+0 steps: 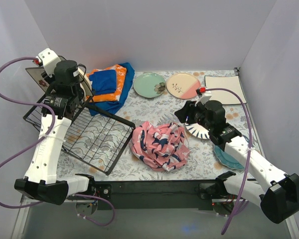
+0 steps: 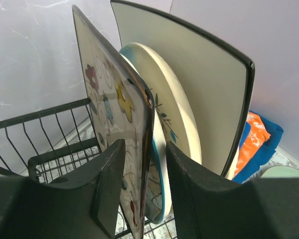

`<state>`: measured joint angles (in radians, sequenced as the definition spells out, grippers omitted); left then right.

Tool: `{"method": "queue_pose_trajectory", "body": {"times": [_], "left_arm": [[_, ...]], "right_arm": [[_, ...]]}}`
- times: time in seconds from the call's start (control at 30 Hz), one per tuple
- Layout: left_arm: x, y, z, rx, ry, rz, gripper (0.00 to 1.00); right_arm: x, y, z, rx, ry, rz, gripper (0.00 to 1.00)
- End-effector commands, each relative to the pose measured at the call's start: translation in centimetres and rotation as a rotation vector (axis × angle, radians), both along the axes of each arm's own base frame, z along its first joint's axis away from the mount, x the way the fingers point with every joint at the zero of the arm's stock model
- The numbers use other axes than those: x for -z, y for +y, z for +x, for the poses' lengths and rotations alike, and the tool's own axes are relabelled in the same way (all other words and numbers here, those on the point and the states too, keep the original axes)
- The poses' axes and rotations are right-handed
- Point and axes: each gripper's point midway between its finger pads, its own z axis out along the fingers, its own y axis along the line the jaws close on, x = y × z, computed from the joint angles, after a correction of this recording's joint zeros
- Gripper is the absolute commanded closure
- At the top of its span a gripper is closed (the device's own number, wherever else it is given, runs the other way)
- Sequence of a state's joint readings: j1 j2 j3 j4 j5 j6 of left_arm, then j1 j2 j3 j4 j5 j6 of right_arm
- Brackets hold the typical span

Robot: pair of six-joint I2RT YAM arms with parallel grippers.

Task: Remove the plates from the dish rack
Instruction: Unload the plate from the dish rack.

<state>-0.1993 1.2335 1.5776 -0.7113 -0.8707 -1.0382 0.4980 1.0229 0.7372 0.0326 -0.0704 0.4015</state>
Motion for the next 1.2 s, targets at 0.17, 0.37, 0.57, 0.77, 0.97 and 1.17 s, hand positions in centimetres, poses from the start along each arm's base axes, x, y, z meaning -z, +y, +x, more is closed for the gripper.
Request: {"method": "queue_pose_trajectory", "body": {"times": [0.17, 0.37, 0.57, 0.77, 0.97, 1.17], "left_arm": [[0.7, 1.2, -2.1, -0.048, 0.005, 0.007, 0.65], [-1.6, 1.2, -2.1, -0.025, -0.037, 0.027, 0.65], [-4.1, 1.3, -1.8, -0.028, -0.064, 0.049, 0.65], [-4.5, 1.4, -2.3, -0.035, -0.067, 0.041, 0.69], [-0.8, 0.8, -2.2, -0.001, -0.032, 0.011, 0.7], [2.1, 0.6, -1.9, -0.01, 0.028, 0.001, 0.71]], "right_arm": [[-0.9, 0.3, 0.6, 0.005, -0.041, -0.006, 0.43], [-0.5, 0.6, 0.6, -0.004, -0.03, -0.016, 0.42], [-0.4, 0.7, 0.6, -0.006, -0.029, -0.024, 0.42], [-0.2, 0.8, 0.6, -0.007, -0.026, -0.03, 0.42], [0.0, 0.9, 0.6, -0.01, -0.025, -0.036, 0.42], [-0.3, 0.8, 0.5, -0.003, -0.03, -0.039, 0.42]]}}
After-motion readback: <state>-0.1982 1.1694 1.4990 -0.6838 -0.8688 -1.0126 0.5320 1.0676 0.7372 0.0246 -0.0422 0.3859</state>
